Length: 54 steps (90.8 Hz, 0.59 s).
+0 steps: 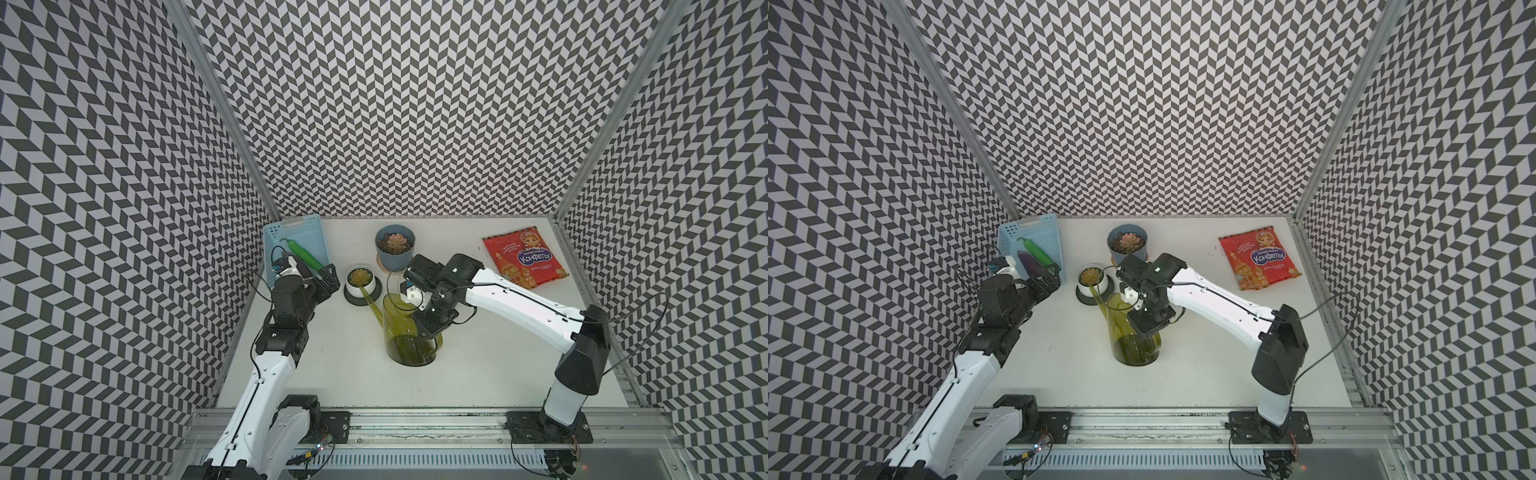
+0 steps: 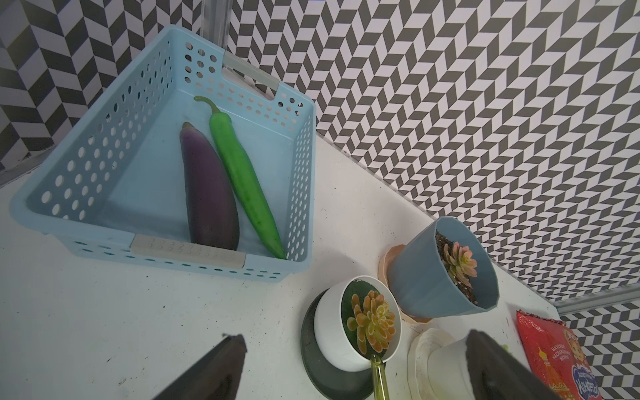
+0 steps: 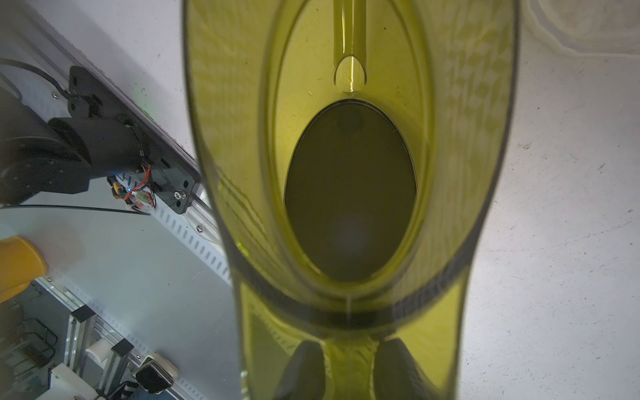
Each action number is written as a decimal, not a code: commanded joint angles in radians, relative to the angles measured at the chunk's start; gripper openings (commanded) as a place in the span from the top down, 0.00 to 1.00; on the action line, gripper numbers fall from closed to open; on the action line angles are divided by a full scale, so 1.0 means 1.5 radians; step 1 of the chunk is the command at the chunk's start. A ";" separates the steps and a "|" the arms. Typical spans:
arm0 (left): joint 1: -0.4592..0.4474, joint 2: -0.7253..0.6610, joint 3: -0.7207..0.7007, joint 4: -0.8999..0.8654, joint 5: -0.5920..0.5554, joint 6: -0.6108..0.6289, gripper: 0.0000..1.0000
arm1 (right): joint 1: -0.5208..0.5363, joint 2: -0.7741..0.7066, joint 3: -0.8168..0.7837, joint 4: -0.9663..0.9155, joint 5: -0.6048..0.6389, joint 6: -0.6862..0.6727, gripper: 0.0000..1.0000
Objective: Water the succulent around the soil edge
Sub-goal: Water the soil of the potted plant with water.
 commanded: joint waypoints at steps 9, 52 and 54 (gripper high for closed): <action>0.003 0.001 -0.004 0.018 0.008 0.002 0.00 | -0.011 -0.052 -0.006 0.018 0.010 0.011 1.00; 0.003 0.000 -0.004 0.015 0.007 0.004 0.00 | -0.027 -0.052 -0.013 0.019 0.020 0.018 1.00; 0.003 0.000 -0.004 0.015 0.008 0.004 0.00 | -0.029 -0.052 -0.013 0.021 0.021 0.019 1.00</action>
